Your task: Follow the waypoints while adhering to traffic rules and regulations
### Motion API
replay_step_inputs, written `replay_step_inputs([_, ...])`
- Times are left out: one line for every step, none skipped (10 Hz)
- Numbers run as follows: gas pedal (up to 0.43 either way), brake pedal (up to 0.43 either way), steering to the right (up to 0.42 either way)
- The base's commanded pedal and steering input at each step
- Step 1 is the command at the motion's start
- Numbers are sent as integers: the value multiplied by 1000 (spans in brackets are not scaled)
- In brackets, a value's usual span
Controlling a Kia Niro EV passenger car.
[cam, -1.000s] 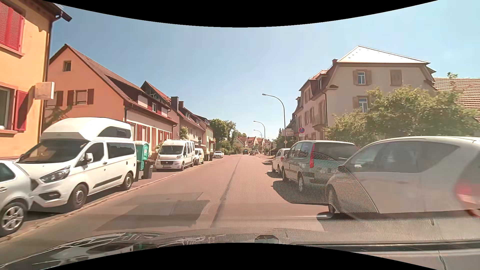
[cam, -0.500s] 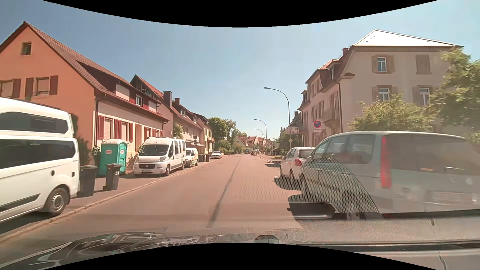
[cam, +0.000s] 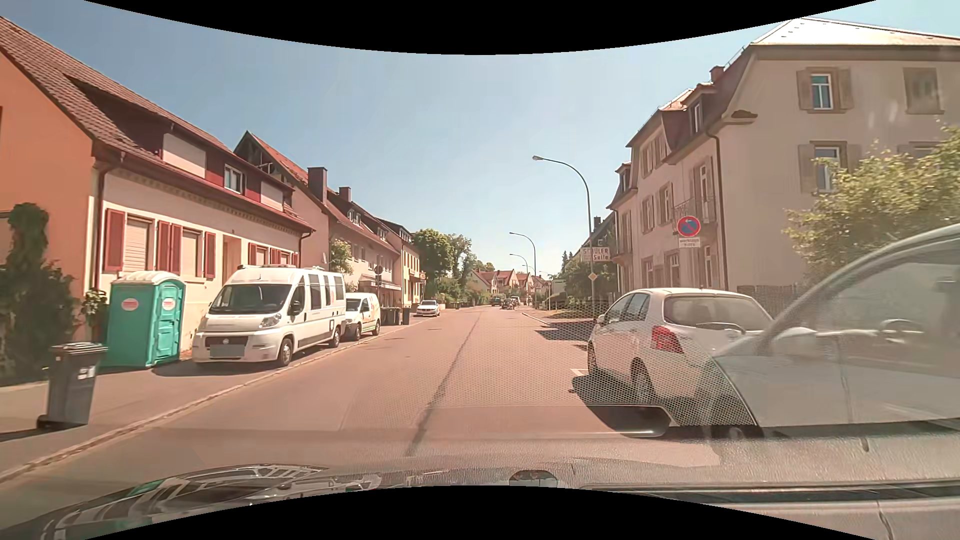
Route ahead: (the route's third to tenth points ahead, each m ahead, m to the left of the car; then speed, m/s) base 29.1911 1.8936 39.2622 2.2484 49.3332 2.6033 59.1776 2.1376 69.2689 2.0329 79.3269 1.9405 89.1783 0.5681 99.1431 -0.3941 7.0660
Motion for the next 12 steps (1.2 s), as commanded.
replay_step_inputs([67, 0, 2])
replay_step_inputs([67, 0, 4])
replay_step_inputs([67, 0, 6])
replay_step_inputs([67, 0, 10])
replay_step_inputs([67, 0, 10])
replay_step_inputs([67, 0, 10])
replay_step_inputs([67, 0, 10])
replay_step_inputs([67, 0, 10])
replay_step_inputs([67, 0, 10])
replay_step_inputs([67, 0, 9])
replay_step_inputs([67, 0, 9])
replay_step_inputs([67, 0, 8])
